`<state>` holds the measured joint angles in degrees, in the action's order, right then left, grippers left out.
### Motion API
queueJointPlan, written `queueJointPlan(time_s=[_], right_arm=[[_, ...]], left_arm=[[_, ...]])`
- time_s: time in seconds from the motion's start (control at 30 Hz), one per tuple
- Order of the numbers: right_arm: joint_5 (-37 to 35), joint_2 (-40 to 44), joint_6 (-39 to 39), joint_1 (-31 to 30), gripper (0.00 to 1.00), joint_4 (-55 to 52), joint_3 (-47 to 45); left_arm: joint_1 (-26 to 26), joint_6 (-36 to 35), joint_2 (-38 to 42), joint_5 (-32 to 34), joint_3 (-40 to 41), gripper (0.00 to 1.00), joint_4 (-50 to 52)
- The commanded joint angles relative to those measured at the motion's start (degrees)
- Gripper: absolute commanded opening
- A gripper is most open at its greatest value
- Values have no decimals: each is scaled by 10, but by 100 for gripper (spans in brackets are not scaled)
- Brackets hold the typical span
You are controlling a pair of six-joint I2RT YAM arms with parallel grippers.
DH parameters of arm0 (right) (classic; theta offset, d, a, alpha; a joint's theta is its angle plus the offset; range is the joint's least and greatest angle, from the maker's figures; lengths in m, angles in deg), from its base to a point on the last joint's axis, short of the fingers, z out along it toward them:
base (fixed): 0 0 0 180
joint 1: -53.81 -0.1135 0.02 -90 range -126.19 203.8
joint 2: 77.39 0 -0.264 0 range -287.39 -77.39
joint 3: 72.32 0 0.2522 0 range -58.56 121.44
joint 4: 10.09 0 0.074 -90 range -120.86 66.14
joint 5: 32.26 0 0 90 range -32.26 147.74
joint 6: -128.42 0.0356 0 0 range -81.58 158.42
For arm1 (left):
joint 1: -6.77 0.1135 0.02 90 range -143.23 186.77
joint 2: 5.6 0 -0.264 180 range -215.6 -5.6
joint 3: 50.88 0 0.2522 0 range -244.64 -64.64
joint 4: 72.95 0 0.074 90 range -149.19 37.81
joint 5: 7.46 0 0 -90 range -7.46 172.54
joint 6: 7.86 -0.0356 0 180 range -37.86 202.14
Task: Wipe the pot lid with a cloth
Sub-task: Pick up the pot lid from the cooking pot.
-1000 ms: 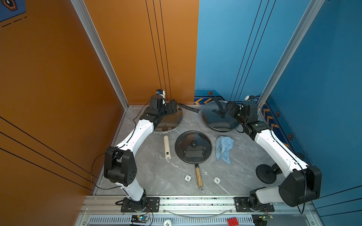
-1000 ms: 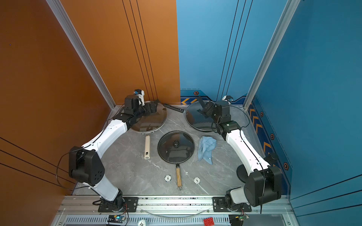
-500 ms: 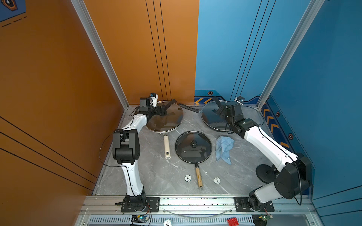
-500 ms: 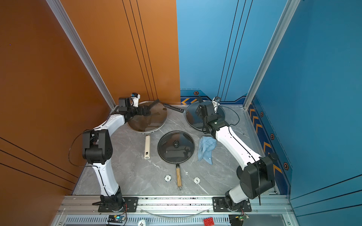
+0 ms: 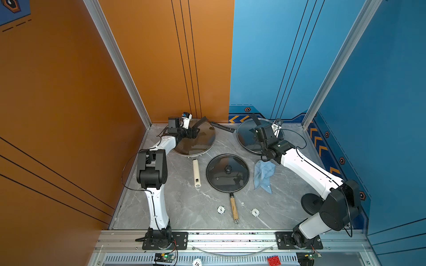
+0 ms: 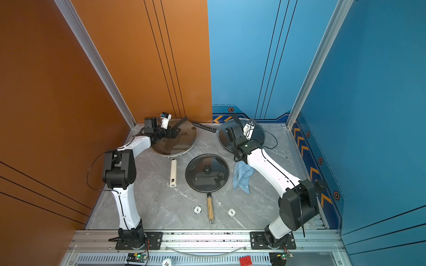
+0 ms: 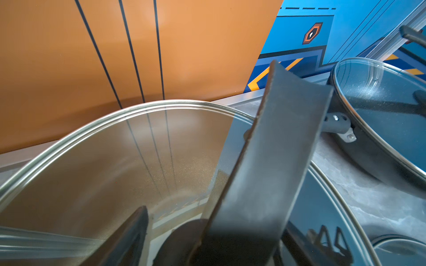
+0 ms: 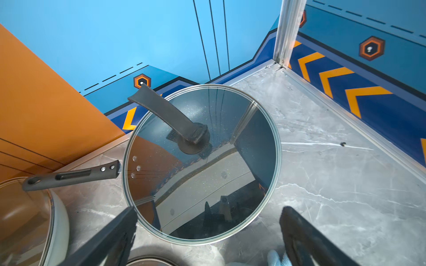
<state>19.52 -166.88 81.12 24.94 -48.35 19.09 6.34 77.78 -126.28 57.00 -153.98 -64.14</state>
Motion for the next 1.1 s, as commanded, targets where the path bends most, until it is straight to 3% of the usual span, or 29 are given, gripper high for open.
queueJointPlan(time_s=[0.0, 0.23, 0.4, 0.67, 0.9, 1.07], right_arm=[[-43, 5, 29, -3, 99, -30, 1], [-44, 6, 50, -1, 99, -30, -14], [-10, 16, 52, 6, 100, -30, -39], [60, 37, 60, 43, 100, -25, -121], [147, 10, 13, 72, 100, -8, -184], [228, -37, -36, 86, 100, 14, -201]], left_arm=[[4, -24, 14, 25, 44, 72, 44], [1, -29, 44, 69, 69, 33, 23], [-3, 3, 63, 87, 50, 19, 0], [-22, 54, 149, 143, -10, 13, 0], [-28, 184, 233, 154, -18, 10, 34], [-68, 252, 291, 156, -21, 10, 62]])
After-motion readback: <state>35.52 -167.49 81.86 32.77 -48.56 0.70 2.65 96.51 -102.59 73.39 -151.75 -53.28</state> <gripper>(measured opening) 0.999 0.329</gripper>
